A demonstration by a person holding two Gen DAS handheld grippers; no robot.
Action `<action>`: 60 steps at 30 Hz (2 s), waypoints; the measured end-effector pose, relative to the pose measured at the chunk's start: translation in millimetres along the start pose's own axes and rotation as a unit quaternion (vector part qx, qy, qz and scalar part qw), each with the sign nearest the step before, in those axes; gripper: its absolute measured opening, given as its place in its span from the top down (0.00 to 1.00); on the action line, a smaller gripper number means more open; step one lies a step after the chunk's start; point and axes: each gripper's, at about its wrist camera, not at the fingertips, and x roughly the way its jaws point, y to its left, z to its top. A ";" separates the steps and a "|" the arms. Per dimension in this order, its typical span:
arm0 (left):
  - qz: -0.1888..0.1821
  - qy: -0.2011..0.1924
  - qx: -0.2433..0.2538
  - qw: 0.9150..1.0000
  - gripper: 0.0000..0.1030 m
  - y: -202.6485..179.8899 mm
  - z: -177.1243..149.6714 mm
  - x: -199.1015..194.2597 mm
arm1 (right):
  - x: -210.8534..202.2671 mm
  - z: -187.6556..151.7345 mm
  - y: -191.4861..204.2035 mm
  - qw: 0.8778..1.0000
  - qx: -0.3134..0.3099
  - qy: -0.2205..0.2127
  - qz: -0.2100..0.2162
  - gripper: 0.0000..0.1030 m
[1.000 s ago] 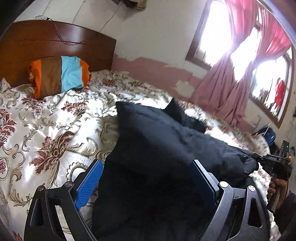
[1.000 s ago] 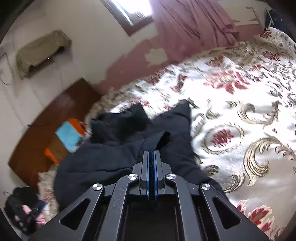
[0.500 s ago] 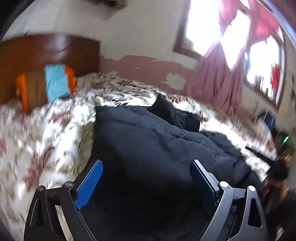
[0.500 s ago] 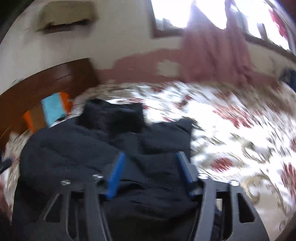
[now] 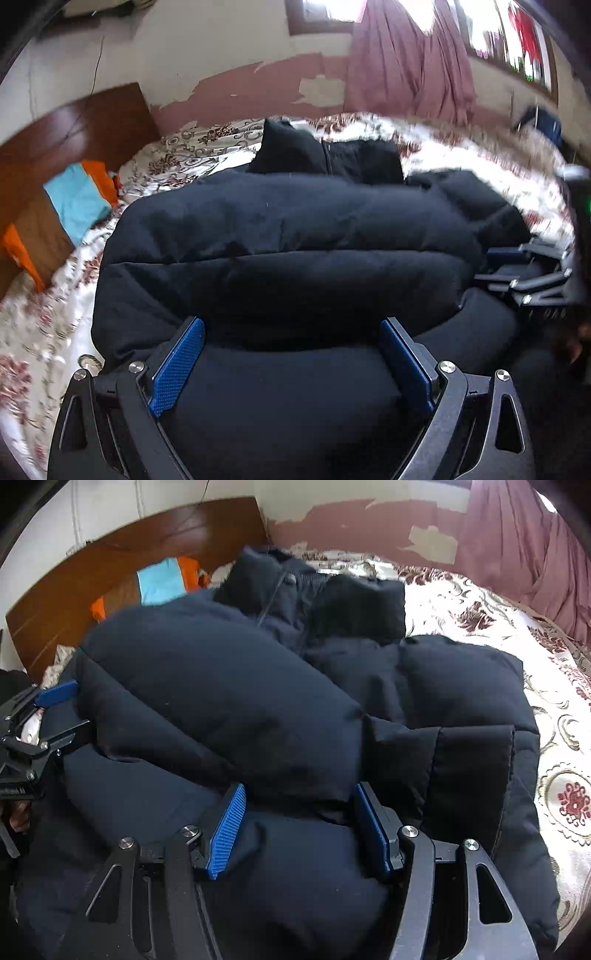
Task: Fold large clothes
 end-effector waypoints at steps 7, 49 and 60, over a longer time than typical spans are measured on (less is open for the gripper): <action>0.048 0.020 0.019 0.998 0.06 -10.7 -7.3 6.7 | 8.6 -11.8 7.0 1.000 -0.002 0.008 0.005 0.45; 0.050 -0.056 -0.144 0.987 0.05 57.6 179.5 81.3 | 94.0 117.2 -111.8 0.919 0.287 -0.232 0.138 0.25; 0.082 -0.027 -0.203 0.975 0.05 63.3 208.5 161.3 | 113.8 148.0 -122.8 0.931 0.264 -0.215 0.132 0.63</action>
